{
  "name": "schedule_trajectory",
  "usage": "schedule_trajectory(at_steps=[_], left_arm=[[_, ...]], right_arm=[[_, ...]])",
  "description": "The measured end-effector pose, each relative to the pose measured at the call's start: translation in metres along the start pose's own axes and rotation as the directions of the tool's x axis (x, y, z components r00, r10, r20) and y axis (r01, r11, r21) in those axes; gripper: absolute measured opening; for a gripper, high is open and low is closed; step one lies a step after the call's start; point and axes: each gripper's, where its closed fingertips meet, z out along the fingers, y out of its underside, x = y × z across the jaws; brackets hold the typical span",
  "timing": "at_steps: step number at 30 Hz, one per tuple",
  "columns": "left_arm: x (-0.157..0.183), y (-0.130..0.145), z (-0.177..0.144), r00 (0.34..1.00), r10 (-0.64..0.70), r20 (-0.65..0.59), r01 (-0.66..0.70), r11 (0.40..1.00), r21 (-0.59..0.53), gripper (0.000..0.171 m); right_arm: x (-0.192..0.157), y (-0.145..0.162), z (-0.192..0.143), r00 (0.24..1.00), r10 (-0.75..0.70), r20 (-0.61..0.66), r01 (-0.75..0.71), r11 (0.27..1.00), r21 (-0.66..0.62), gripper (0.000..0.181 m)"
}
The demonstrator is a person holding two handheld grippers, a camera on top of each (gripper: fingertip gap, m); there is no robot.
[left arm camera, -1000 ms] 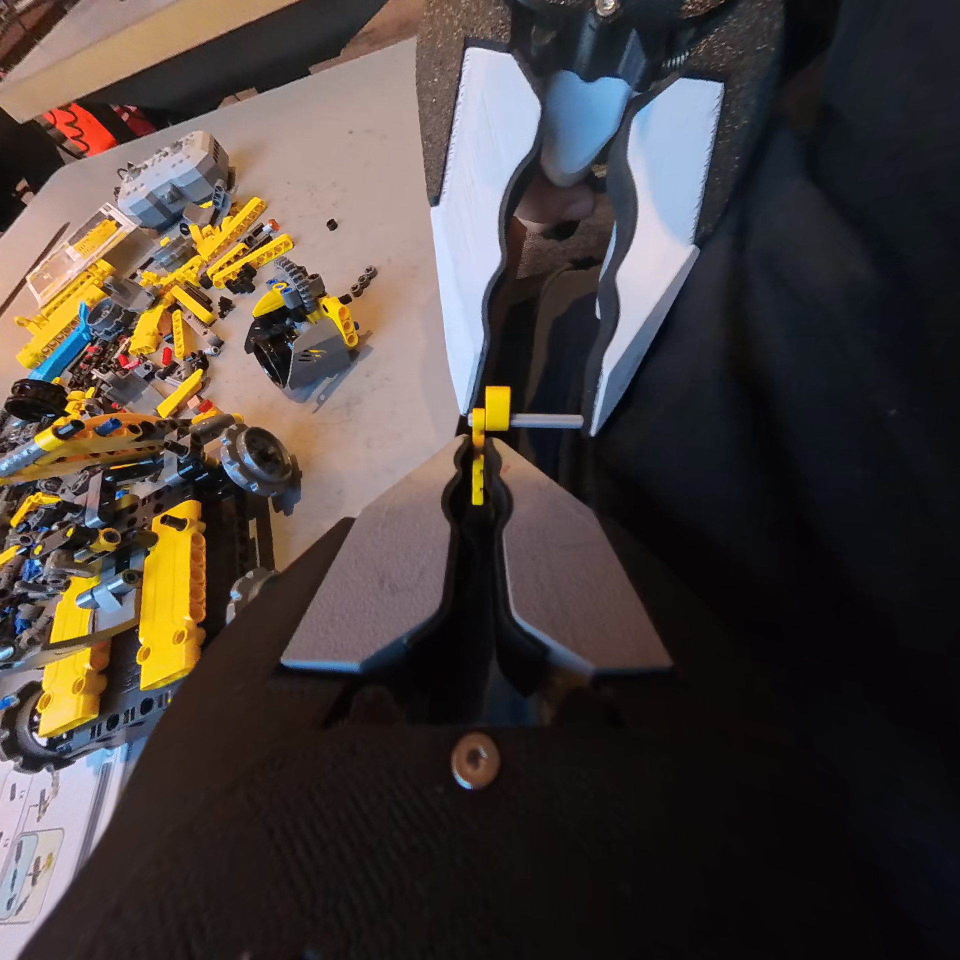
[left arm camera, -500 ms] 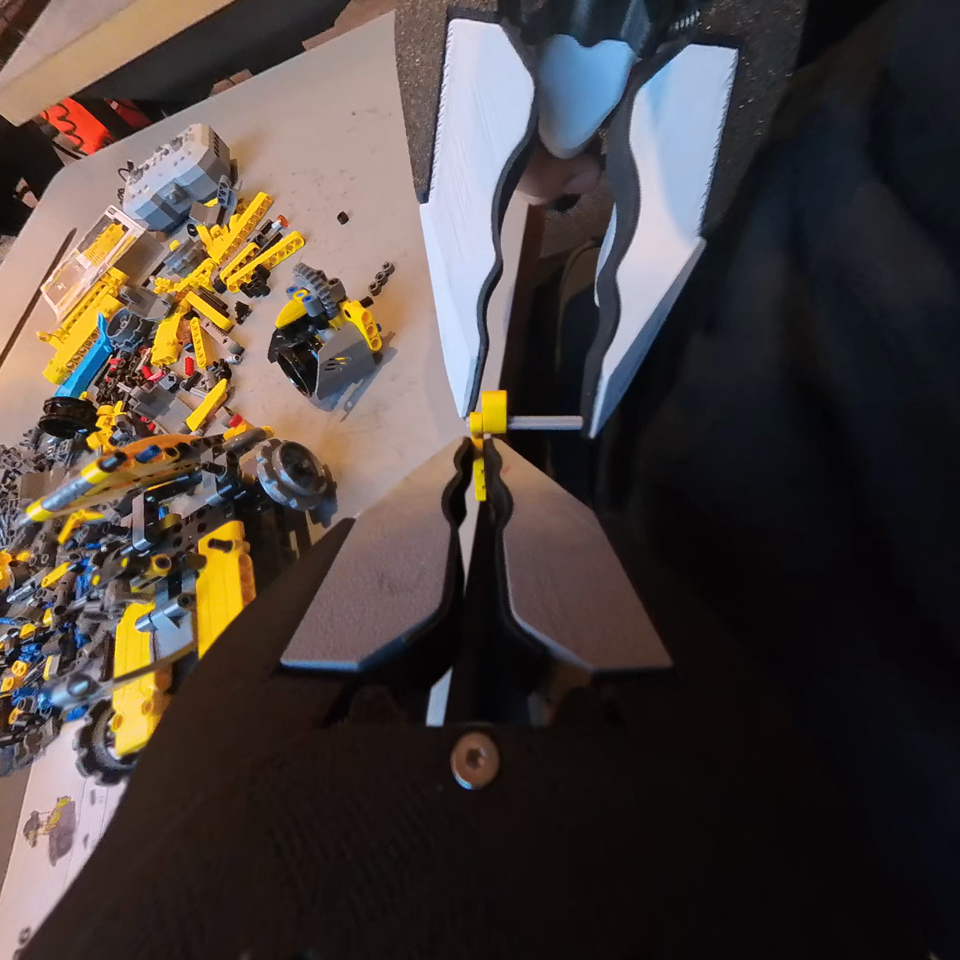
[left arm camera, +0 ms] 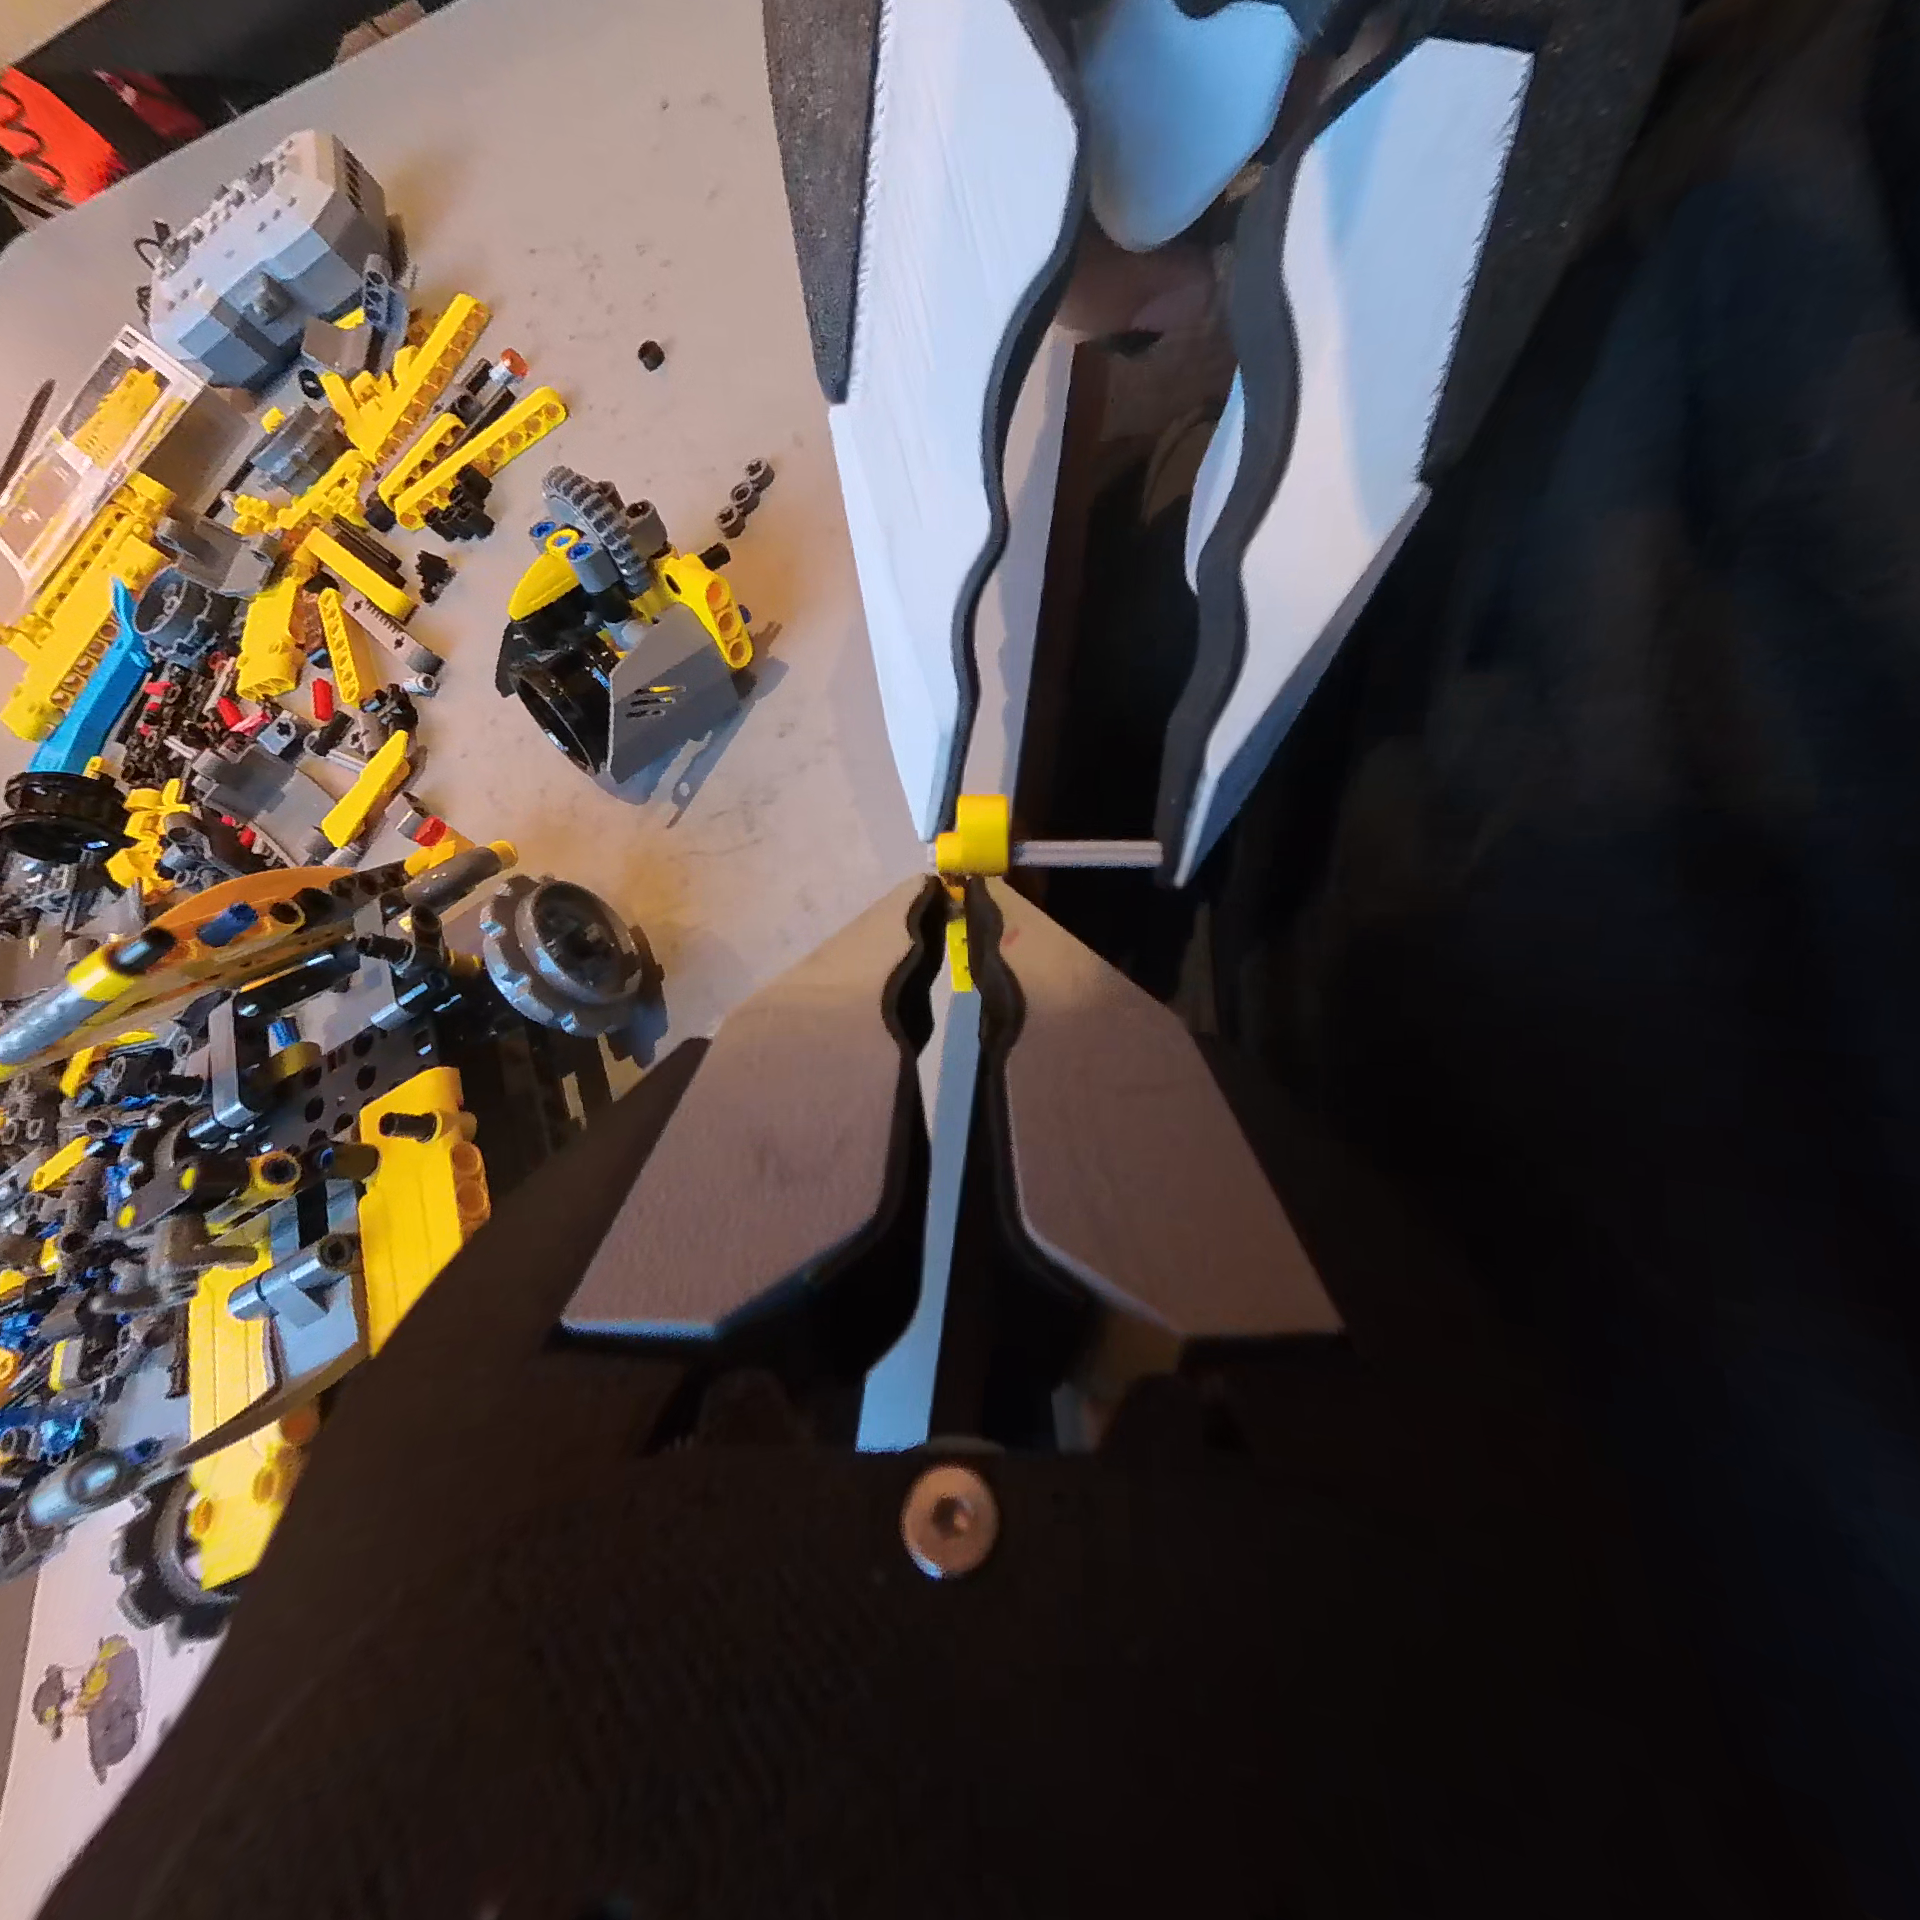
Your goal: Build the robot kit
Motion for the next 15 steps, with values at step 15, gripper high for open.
schedule_trajectory(at_steps=[15], left_arm=[[-0.0017,0.0027,0.0023,1.0,-0.022,-0.004,0.022,1.0,-0.001,0.0]], right_arm=[[0.0016,0.0025,0.002,0.999,0.009,0.052,-0.009,1.0,-0.004,0.036]])
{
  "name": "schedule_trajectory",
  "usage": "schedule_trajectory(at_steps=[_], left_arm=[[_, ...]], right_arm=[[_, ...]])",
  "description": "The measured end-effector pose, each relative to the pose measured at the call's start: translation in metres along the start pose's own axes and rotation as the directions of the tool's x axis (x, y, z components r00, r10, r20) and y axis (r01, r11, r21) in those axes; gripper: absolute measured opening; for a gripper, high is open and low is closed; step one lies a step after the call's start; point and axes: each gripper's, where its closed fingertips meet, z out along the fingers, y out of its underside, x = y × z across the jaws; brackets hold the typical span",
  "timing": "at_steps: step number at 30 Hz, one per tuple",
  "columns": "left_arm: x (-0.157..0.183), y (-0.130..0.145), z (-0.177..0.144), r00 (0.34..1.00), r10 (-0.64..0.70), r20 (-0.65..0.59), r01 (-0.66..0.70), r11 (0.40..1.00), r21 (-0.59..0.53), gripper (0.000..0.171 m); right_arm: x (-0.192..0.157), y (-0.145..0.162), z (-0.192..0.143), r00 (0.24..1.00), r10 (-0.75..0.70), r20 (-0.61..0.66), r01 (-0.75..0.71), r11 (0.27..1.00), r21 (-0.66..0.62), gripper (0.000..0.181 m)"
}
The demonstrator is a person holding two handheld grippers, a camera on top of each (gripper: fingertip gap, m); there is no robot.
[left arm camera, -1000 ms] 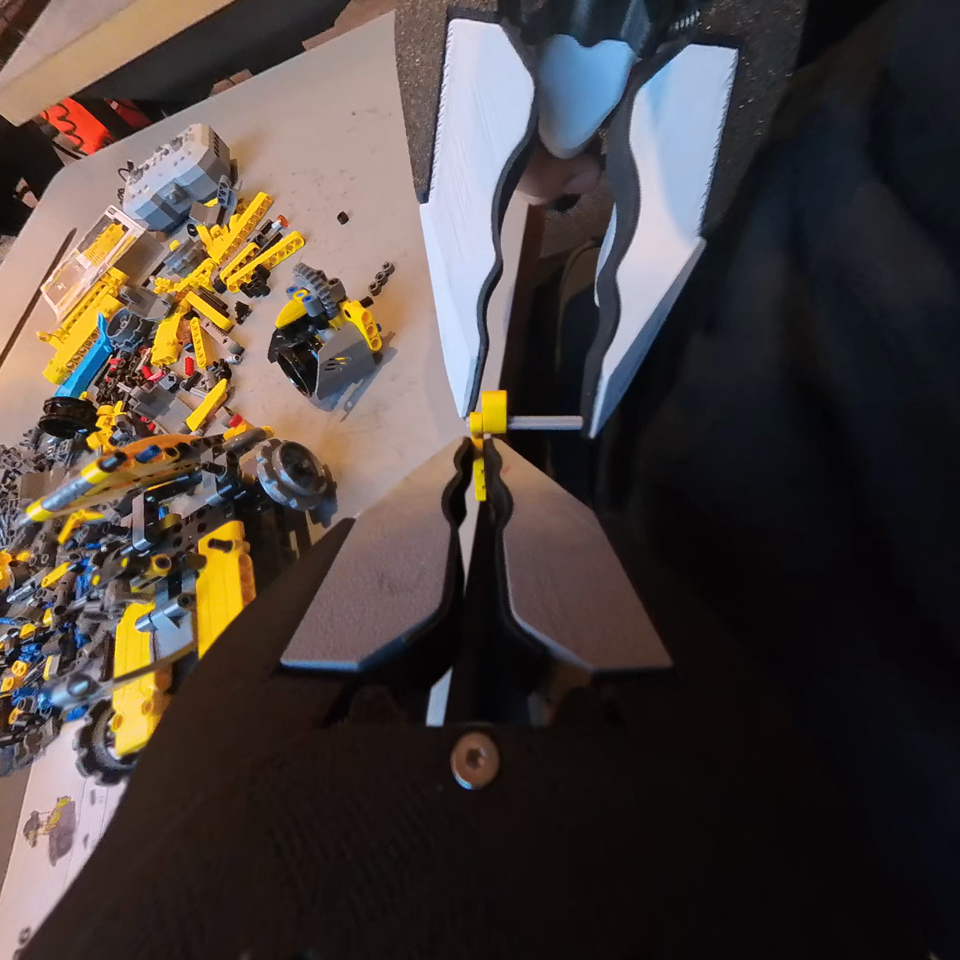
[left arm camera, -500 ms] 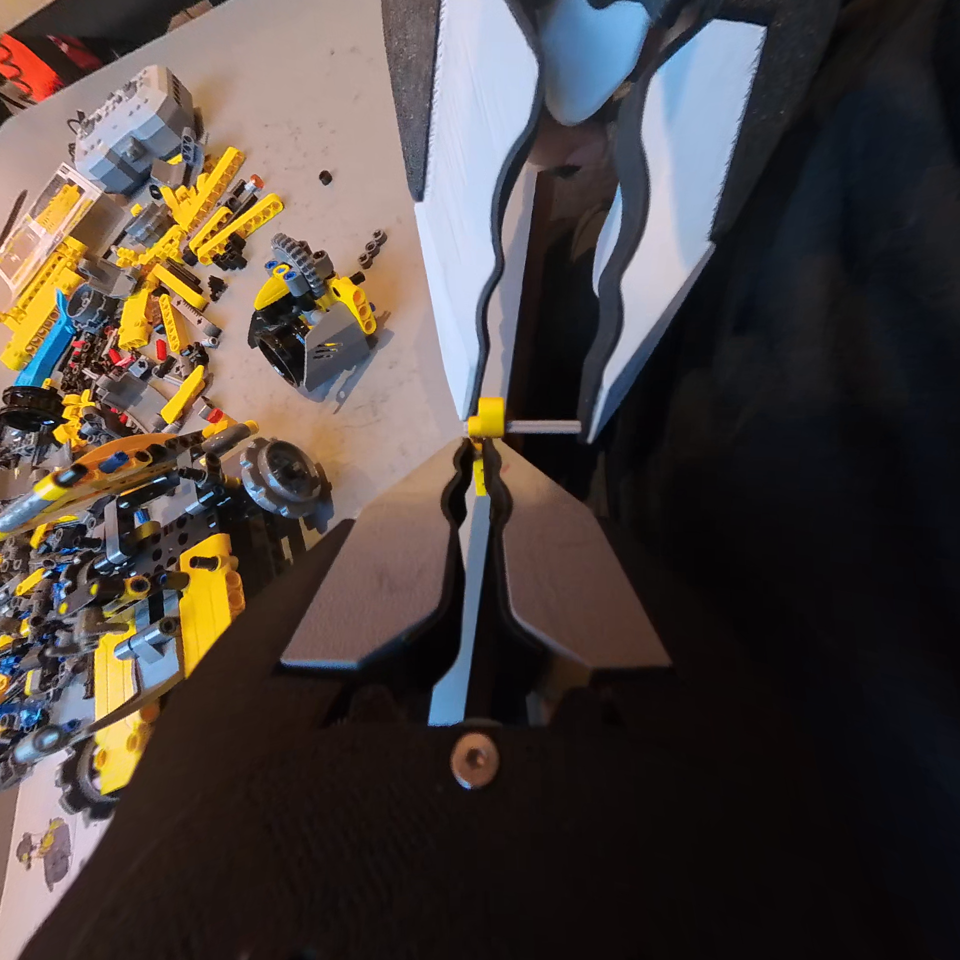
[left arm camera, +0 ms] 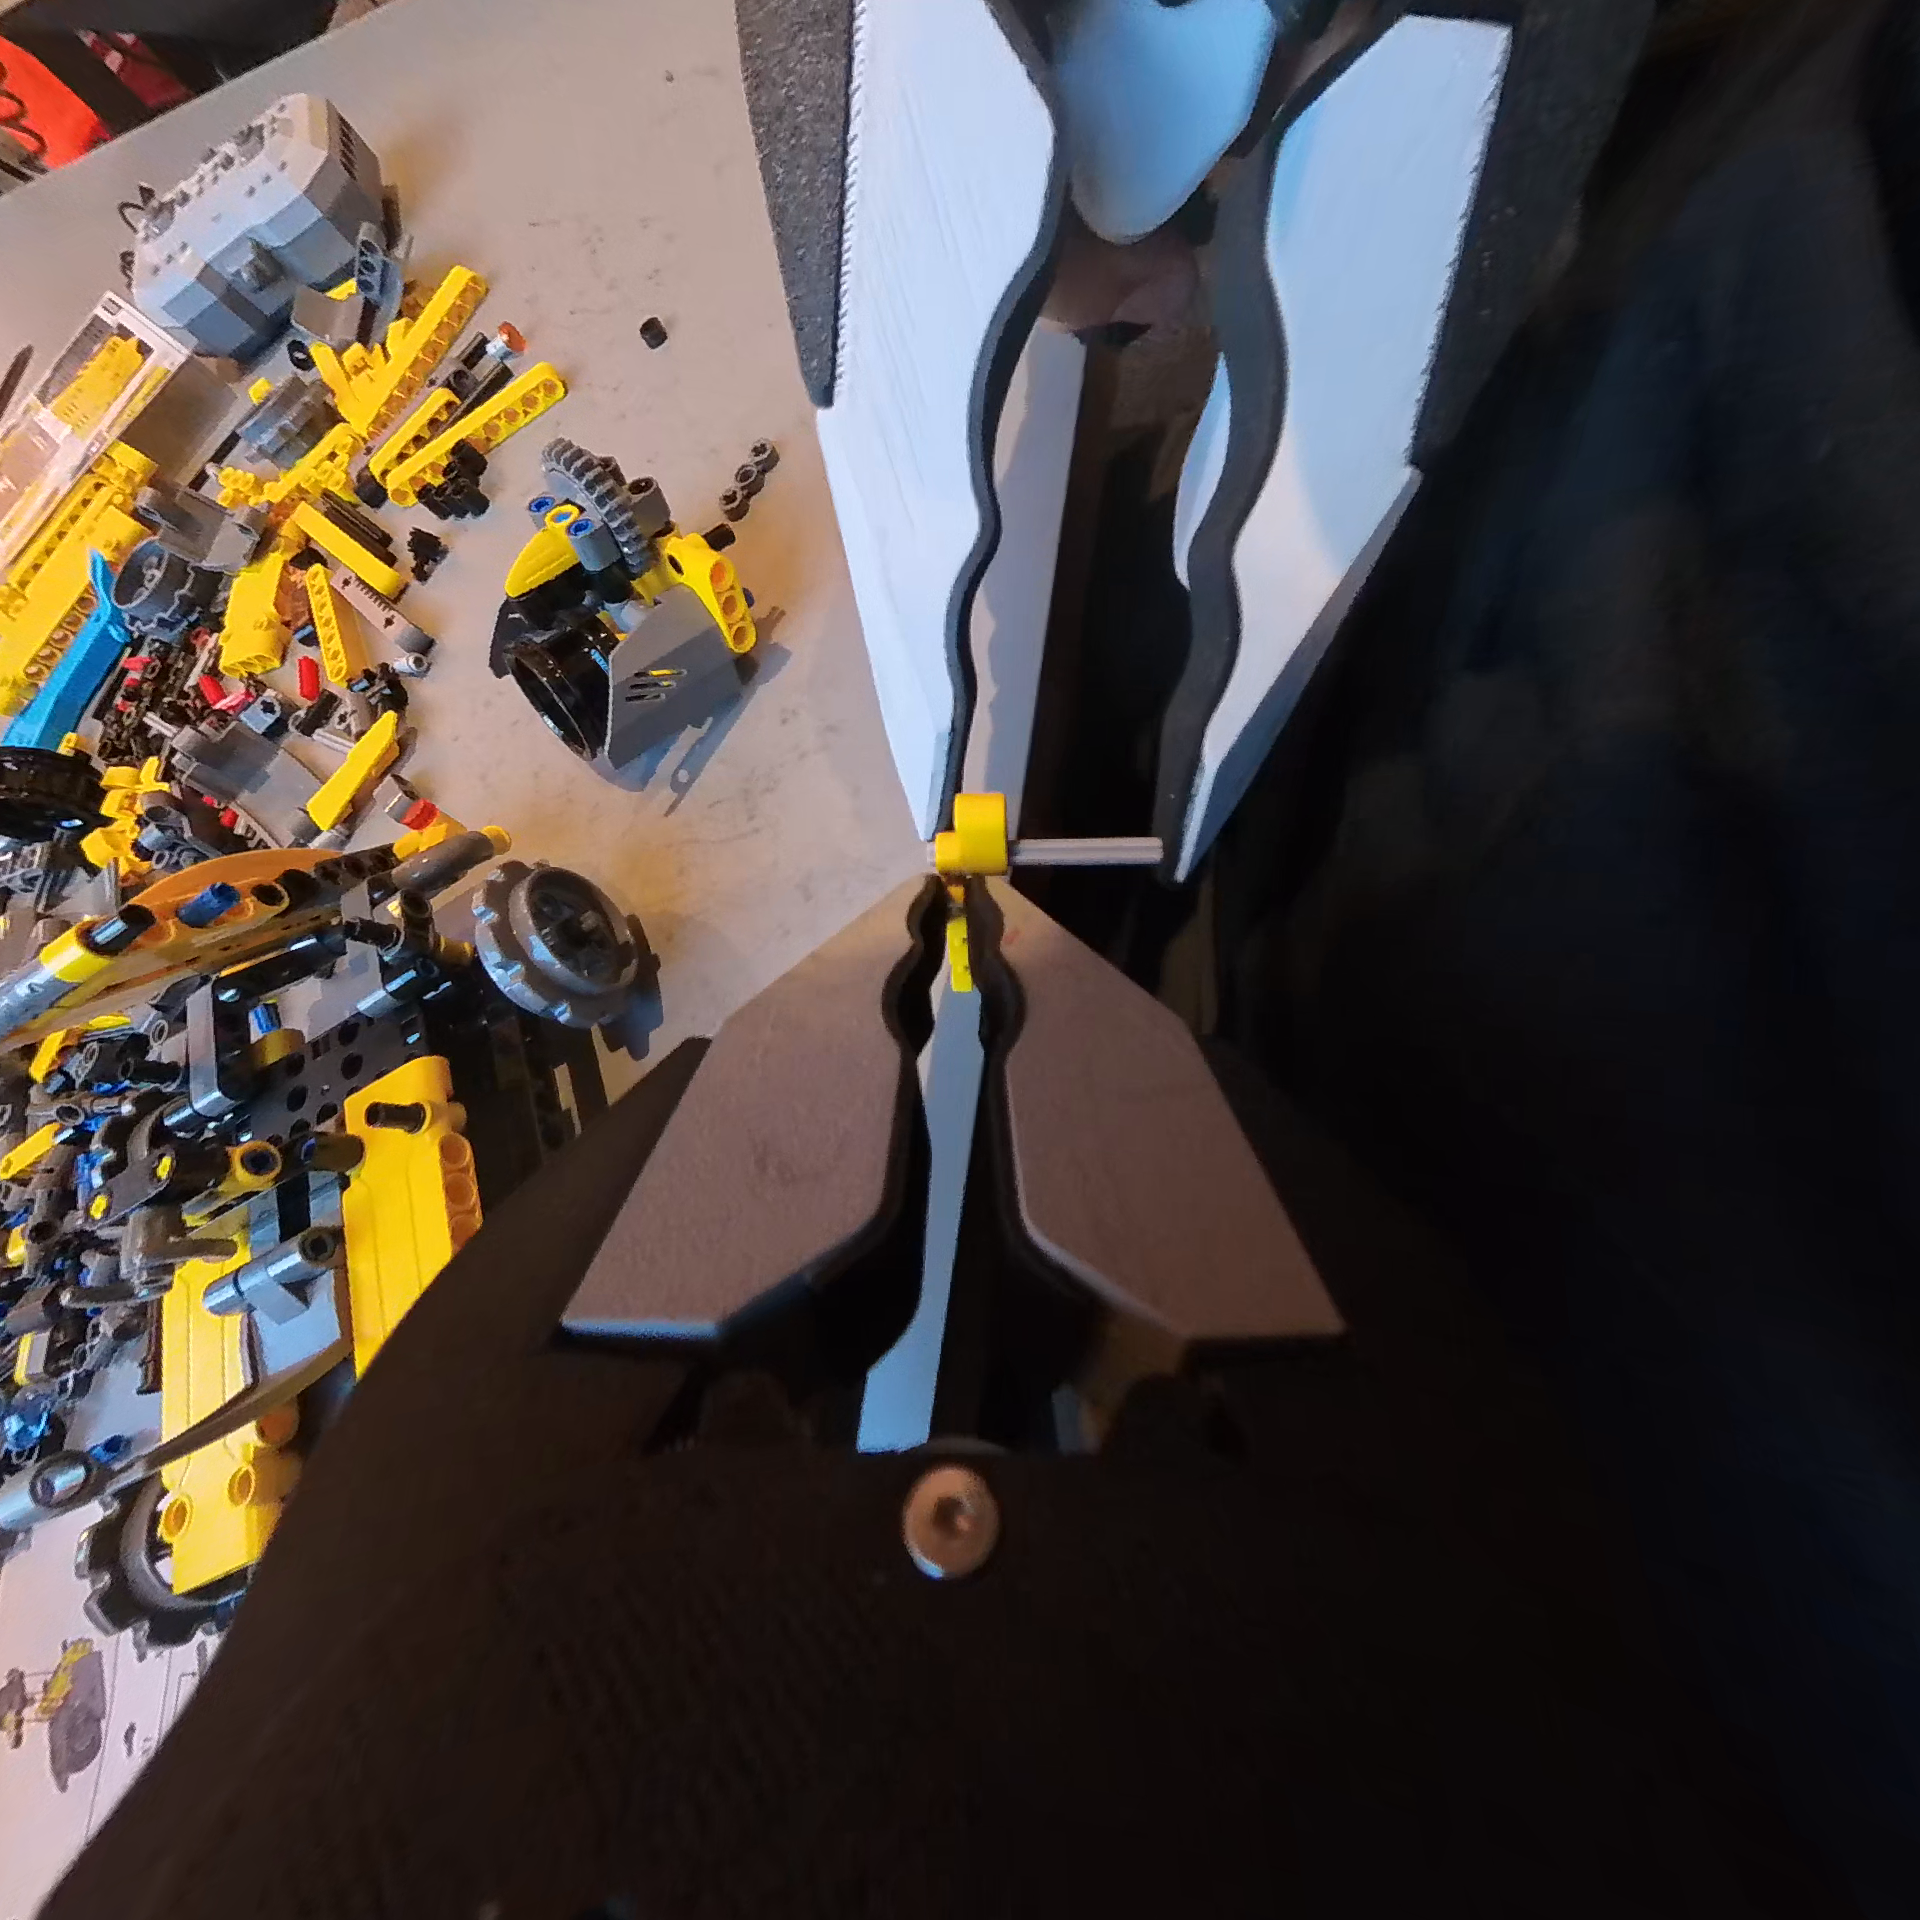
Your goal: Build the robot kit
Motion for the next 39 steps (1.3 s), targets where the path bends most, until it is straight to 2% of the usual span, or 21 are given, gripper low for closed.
schedule_trajectory(at_steps=[22,27,31,35,39], left_arm=[[-0.006,0.005,0.001,0.997,0.049,0.06,-0.049,0.999,-0.002,0.001],[-0.008,0.006,0.001,0.997,0.04,0.066,-0.039,0.999,-0.005,0.001],[-0.014,0.009,0.002,0.999,-0.014,0.042,0.015,0.999,-0.029,0.001],[-0.015,0.011,0.003,0.999,-0.042,0.016,0.043,0.997,-0.056,0.001],[-0.01,0.01,0.008,0.999,-0.032,-0.013,0.031,0.994,-0.102,0.001]], right_arm=[[0.004,0.003,0.004,0.996,0.058,0.065,-0.059,0.998,0.003,0.035],[0.006,0.004,0.005,0.996,0.073,0.058,-0.073,0.997,0.0,0.035],[0.012,0.006,0.008,0.986,0.15,0.072,-0.15,0.989,-0.012,0.036],[0.014,0.009,0.011,0.997,0.071,-0.007,-0.072,0.997,-0.04,0.038],[0.016,0.016,0.009,0.998,-0.02,-0.055,0.014,0.993,-0.115,0.053]])
